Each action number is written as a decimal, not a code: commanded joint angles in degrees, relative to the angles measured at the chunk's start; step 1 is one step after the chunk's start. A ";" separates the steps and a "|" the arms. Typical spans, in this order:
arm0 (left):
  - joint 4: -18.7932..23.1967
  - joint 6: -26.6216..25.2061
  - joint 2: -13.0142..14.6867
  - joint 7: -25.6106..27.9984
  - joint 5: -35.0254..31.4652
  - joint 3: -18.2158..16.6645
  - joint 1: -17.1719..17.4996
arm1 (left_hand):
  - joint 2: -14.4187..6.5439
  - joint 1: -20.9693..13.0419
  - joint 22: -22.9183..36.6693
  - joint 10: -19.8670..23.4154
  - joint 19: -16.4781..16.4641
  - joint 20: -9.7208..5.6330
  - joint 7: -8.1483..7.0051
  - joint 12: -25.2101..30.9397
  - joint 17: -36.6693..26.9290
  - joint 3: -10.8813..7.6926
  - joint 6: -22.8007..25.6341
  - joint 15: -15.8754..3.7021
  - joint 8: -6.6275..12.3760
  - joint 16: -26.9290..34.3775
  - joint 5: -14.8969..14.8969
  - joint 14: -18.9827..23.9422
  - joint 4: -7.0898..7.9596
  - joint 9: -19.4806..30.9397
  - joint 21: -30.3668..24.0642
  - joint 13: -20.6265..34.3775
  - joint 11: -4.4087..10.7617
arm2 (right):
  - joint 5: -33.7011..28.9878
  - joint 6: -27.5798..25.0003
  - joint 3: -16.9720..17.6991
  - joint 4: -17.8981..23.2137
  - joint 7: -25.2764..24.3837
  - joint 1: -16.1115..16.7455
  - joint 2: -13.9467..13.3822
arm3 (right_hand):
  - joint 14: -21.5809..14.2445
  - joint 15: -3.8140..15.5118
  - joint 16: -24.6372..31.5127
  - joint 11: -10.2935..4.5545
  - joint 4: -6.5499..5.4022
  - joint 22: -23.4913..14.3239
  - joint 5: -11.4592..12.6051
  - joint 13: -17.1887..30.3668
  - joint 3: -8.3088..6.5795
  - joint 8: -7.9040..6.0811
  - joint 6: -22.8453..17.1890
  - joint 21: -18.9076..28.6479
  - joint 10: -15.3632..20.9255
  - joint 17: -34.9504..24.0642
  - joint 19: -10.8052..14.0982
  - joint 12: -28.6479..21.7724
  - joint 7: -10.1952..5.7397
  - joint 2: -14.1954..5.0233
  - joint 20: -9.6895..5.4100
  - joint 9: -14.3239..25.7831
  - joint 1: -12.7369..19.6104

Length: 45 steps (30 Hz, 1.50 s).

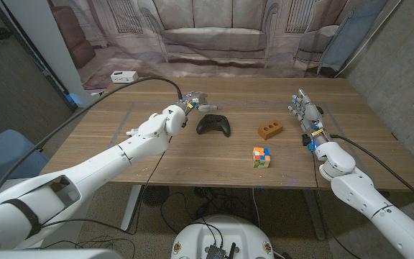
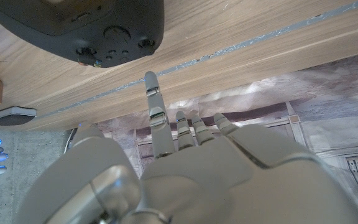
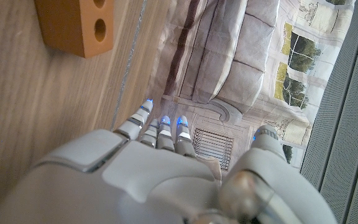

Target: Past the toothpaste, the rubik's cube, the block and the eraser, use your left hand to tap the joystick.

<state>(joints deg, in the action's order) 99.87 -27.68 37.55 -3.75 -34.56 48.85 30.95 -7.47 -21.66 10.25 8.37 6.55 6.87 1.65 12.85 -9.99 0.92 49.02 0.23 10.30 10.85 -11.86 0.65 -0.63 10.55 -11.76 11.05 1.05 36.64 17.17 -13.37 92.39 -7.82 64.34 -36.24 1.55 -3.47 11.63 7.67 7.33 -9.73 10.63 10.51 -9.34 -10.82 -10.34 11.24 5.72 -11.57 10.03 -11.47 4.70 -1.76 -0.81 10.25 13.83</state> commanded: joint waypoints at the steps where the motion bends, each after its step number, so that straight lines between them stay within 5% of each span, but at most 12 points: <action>1: 1.16 -0.73 0.49 -0.13 -0.53 -0.43 0.65 | 0.13 -0.20 0.15 0.22 -0.03 0.48 -1.34 -0.05 -0.23 -0.22 -3.80 0.23 -0.76 -0.05 0.16 0.65 -0.12 0.10 0.27 0.20 -0.18 | 0.01 0.15 0.12 0.05 -0.10 0.33 -0.06 | 0.08 -0.37 -0.02 0.29 0.07 -0.19 0.03 0.33 0.00 -0.15 -0.32 -0.06 0.04 -0.21 0.07 0.11 -0.22 -0.66 0.05 0.32 0.19; 6: 1.34 -0.39 0.74 0.16 -0.27 -0.77 1.06 | 0.25 -0.01 0.16 -0.29 0.11 0.68 -3.25 -0.31 -0.26 -0.18 -8.92 0.95 -1.01 -0.14 0.27 0.44 -0.08 0.11 0.32 0.25 -0.54 | -0.10 0.23 -0.01 0.06 -0.07 0.40 0.01 | 0.05 -0.38 -0.01 0.24 0.08 -0.19 0.02 0.33 0.01 -0.17 -0.37 -0.07 0.06 -0.21 0.07 0.10 -0.20 -0.66 0.08 0.32 0.19; 16: 1.46 0.46 0.93 1.33 1.14 -1.98 2.00 | 0.45 0.43 0.17 -3.76 -0.31 1.24 -6.97 -1.13 -0.36 -0.38 -39.94 1.87 -1.22 -0.18 0.53 -0.62 -0.25 -0.05 0.17 0.47 -0.77 | -0.13 0.26 -0.10 0.26 -0.30 0.38 0.25 | 0.03 -0.40 0.00 0.27 0.07 -0.20 0.02 0.33 0.04 -0.14 -0.31 -0.07 0.09 -0.21 0.06 0.09 -0.29 -0.67 0.10 0.32 0.18; 21: 1.54 0.87 1.06 2.12 1.74 -2.47 2.48 | 0.38 0.46 0.18 -5.09 -0.58 1.27 -8.07 -1.27 -0.37 -0.52 -47.30 2.15 -1.20 -0.24 0.51 -1.14 -0.35 -0.09 0.13 0.51 -0.41 | -0.37 0.26 -0.14 0.37 -0.33 0.38 0.13 | 0.03 -0.37 0.00 0.36 0.07 -0.20 0.02 0.33 0.06 -0.14 -0.31 -0.07 0.11 -0.21 0.07 0.09 -0.31 -0.67 0.11 0.32 0.17; 45: 3.61 2.18 2.12 5.45 5.71 -5.58 5.43 | 0.23 0.32 0.17 -6.13 -0.91 1.43 -8.10 -1.29 -0.35 -0.76 -48.27 1.39 -0.19 -0.39 0.49 -2.03 -0.51 -0.14 0.08 0.53 -0.62 | -0.23 0.39 0.20 1.00 0.02 0.68 -0.30 | 0.00 -0.35 0.01 0.28 0.08 -0.20 0.02 0.33 0.14 -0.13 -0.29 -0.04 0.12 -0.21 0.14 0.09 -0.38 -0.66 0.08 0.32 0.14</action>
<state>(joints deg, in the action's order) 102.45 -26.19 39.12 0.15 -30.92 44.84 34.99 -7.16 -21.35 10.25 2.44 5.83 8.00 -6.55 11.65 -10.29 0.51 0.99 1.85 9.76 10.57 -11.44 -1.07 -1.03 10.39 -11.42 11.34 0.51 36.18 17.70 -13.47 92.95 -7.93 64.80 -36.28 1.55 -3.47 11.63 7.67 7.33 -9.73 10.63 10.51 -9.35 -10.82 -10.34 11.24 5.72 -11.57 10.03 -11.47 4.71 -2.06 -0.81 10.25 14.13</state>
